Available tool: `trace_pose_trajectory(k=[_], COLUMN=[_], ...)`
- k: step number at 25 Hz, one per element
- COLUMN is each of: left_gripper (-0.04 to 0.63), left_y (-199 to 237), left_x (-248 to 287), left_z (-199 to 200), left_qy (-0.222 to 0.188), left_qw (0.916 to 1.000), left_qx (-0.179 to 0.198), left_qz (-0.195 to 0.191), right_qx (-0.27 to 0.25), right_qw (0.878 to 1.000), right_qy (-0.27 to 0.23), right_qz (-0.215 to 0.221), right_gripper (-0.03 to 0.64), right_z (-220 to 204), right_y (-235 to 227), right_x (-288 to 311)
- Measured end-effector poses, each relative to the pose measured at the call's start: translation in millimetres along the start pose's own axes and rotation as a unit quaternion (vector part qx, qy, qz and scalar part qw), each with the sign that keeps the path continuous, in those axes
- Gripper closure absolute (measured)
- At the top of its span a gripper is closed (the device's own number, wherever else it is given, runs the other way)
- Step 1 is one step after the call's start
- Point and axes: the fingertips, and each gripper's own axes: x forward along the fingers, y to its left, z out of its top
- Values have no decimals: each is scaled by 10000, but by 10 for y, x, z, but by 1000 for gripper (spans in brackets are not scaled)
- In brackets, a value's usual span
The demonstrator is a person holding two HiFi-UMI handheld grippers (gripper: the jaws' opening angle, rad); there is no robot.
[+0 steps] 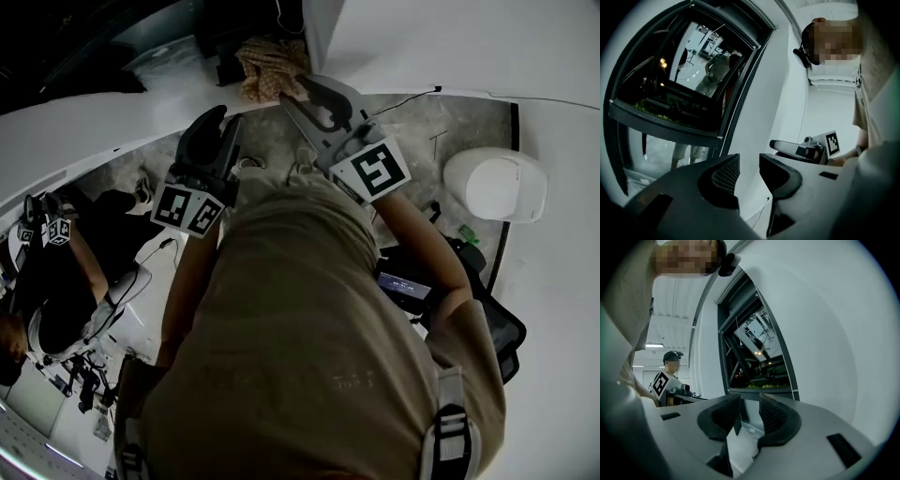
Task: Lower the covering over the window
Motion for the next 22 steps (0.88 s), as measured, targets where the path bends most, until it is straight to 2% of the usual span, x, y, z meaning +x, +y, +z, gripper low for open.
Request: trace_pose_trajectory(k=[5,9,15,17,22], left_gripper=[472,472,477,574,580], left_y=[34,85,321,376,572], left_x=[-194,-497,-998,-1268,-1912], left_z=[-158,-119,-45,26,229], left_qy=[240,168,-12,-59,-303], left_qw=[9995,9994,9998,9995,9989], left_qx=[-52,-11,161,290,332], left_qz=[195,312,135,126,158], right_qx=[262,380,-127,-326,-885], right_qw=[9996,9989,9974,9954,9876], right_qy=[-10,-11,-248,-314,-497], right_qz=[-142,-261,-665,-846,-1194], right_gripper=[508,508,508,508,508], right_z=[-135,-161,-33,41,246], right_y=[137,400,854,1101,1760], right_x=[-118,-197,23,55,123])
